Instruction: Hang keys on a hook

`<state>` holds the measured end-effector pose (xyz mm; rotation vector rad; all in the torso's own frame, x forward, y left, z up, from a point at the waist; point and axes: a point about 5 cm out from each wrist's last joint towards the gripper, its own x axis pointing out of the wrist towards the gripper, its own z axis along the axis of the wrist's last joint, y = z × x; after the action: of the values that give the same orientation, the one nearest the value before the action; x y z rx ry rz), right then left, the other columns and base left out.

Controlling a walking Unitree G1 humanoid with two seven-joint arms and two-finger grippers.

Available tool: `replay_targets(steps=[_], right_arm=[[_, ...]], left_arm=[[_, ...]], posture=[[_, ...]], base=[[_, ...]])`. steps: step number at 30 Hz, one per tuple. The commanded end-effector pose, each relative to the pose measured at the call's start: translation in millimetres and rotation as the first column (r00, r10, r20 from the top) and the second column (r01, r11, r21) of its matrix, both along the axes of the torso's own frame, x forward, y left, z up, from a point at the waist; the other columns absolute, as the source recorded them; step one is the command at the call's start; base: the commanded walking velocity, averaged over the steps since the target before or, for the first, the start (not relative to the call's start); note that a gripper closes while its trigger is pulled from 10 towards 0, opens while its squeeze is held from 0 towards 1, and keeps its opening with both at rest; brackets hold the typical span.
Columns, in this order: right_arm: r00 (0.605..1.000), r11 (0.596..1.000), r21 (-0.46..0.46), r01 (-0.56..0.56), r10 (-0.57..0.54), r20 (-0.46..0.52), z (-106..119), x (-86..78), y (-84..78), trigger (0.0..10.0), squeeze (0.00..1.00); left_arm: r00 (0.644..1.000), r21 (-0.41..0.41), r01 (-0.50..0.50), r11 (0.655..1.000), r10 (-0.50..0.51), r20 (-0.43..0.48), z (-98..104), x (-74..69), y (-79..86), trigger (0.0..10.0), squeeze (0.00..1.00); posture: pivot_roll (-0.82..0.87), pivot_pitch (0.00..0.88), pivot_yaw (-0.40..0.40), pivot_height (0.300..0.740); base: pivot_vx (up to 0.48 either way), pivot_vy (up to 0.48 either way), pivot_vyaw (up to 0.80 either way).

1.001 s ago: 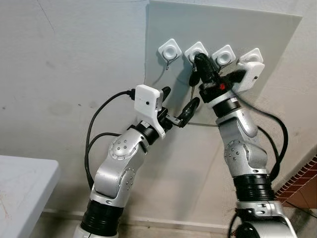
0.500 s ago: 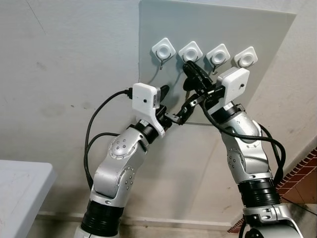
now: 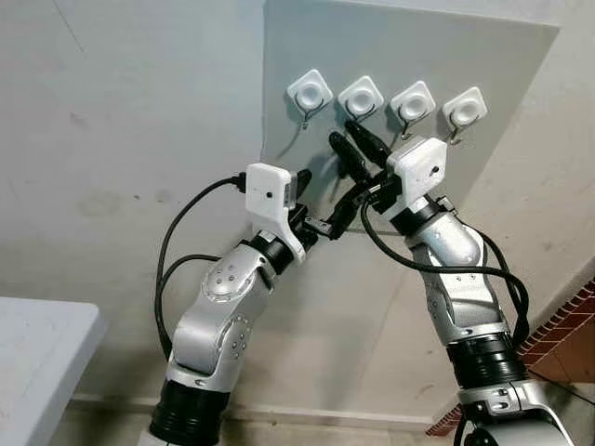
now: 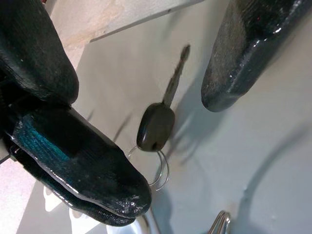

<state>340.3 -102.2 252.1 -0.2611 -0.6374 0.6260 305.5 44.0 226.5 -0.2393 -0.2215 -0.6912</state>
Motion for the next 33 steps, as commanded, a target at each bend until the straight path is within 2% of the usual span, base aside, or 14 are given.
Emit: replay_targets(steps=[1, 5, 6, 8, 12, 19, 20, 26, 31, 33], right_arm=[[0.996, 0.998, -0.058, -0.028, 0.023, -0.081, -20, 1.9, 8.2, 10.0, 1.0], [0.993, 0.999, 0.0, -0.05, 0.049, -0.104, -21, 1.6, 8.0, 10.0, 1.0], [0.989, 0.994, 0.088, -0.063, 0.074, -0.129, -20, 1.4, 6.5, 10.0, 1.0], [0.982, 0.977, 0.203, -0.064, 0.098, -0.163, -21, 1.6, 3.7, 10.0, 1.0], [0.97, 0.936, 0.347, -0.067, 0.143, -0.199, -28, -2.4, -0.9, 10.0, 1.0], [0.951, 0.903, 0.427, -0.048, 0.172, -0.259, -47, -11.0, -1.7, 10.0, 1.0], [0.945, 0.898, 0.437, -0.044, 0.179, -0.274, -51, -12.9, -1.4, 10.0, 0.0], [0.931, 0.868, 0.496, -0.021, 0.198, -0.307, -60, -18.8, -3.1, 10.0, 0.0], [0.931, 0.866, 0.5, -0.001, 0.184, -0.316, -69, -24.1, -8.4, 10.0, 0.0], [0.924, 0.879, 0.477, 0.034, 0.154, -0.35, -78, -25.0, -11.8, 10.0, 0.0]], left_arm=[[0.997, -0.043, 0.028, 0.999, -0.025, 0.073, 19, -5.9, -4.5, 10.0, 0.0], [0.997, -0.043, 0.027, 0.999, -0.024, 0.071, 18, -6.1, -4.6, 10.0, 0.0], [0.997, -0.043, 0.026, 0.999, -0.023, 0.067, 18, -6.0, -4.5, 10.0, 0.0], [0.998, -0.042, 0.024, 0.999, -0.021, 0.064, 17, -5.9, -4.3, 10.0, 0.0], [0.998, -0.04, 0.012, 0.999, -0.01, 0.057, 15, -5.5, -2.3, 10.0, 0.0], [0.999, -0.046, -0.001, 0.999, 0.003, 0.04, 12, -5.3, 0.4, 10.0, 0.0], [0.999, -0.045, -0.002, 0.999, 0.004, 0.04, 12, -5.6, 0.5, 10.0, 0.0], [0.999, -0.034, -0.037, 0.999, 0.038, 0.015, 3, -4.9, 4.9, 10.0, 0.0], [0.997, -0.04, -0.074, 0.996, 0.073, -0.032, -9, -3.2, 11.8, 10.0, 0.0], [0.992, -0.031, -0.107, 0.994, 0.104, -0.067, -18, -0.8, 16.2, 10.0, 0.0]], posture=[[0.07, 0.0, -0.069, 0.74], [0.07, 0.0, -0.068, 0.74], [0.07, 0.0, -0.068, 0.74], [0.07, 0.0, -0.067, 0.74], [0.07, 0.0, -0.068, 0.74], [0.07, 0.0, -0.064, 0.74], [0.07, 0.0, -0.063, 0.74], [0.06, 0.0, -0.058, 0.74], [0.06, 0.0, -0.058, 0.74], [0.06, 0.0, -0.058, 0.74]], base=[[0.0, 0.0, 0.0], [0.0, 0.0, 0.0], [0.0, 0.0, 0.0], [0.0, 0.0, 0.0], [0.0, 0.0, 0.0], [0.0, 0.0, 0.0], [0.0, 0.0, 0.0], [0.0, 0.0, 0.0], [0.0, 0.0, 0.0], [0.0, 0.0, 0.0]])
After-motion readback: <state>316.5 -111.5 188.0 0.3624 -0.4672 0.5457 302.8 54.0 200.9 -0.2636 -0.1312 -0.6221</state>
